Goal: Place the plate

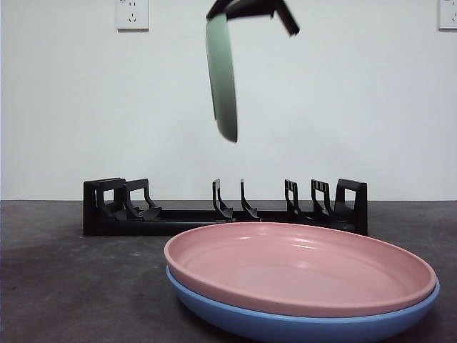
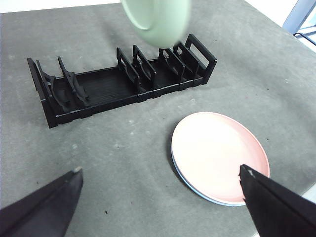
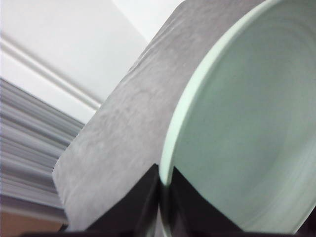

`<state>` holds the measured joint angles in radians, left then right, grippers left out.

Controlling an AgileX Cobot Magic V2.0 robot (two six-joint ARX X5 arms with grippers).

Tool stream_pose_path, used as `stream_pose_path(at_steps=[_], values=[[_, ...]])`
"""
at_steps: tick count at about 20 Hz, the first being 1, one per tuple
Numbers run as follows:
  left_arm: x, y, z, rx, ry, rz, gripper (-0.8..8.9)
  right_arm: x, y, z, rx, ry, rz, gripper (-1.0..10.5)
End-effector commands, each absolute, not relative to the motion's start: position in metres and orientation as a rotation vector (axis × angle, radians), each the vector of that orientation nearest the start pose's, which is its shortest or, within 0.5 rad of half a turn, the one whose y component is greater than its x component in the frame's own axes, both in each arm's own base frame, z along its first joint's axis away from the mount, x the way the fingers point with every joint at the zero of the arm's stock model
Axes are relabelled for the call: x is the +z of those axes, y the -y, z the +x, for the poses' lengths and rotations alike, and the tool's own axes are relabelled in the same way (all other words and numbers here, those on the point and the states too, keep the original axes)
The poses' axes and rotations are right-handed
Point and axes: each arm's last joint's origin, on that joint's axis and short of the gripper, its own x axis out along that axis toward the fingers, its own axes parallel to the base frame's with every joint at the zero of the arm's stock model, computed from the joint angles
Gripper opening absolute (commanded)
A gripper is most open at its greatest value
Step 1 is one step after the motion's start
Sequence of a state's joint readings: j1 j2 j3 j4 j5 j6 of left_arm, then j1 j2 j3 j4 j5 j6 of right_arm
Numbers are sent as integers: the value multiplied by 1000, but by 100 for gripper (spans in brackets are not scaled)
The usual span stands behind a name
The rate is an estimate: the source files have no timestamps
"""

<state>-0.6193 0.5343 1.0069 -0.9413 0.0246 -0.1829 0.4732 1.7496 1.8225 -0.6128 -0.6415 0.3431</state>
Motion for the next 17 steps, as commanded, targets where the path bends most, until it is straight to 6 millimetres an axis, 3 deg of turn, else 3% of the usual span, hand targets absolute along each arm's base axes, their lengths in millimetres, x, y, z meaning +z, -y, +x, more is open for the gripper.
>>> stream_pose_path(at_steps=[1,6,11,17], values=[[365,40,55,-595,-481,-31,500,412,-192,307,987,-716,195,7],[365,40,55,-596,-480,-28,500,414,-196,250,958,-826,-31,7],[365,40,55,-596,-480,-27,500,398,-201,202,887,-919,-195,7],[365,41,55,-597,-478,-28,500,359,-210,156,802,-993,-353,7]])
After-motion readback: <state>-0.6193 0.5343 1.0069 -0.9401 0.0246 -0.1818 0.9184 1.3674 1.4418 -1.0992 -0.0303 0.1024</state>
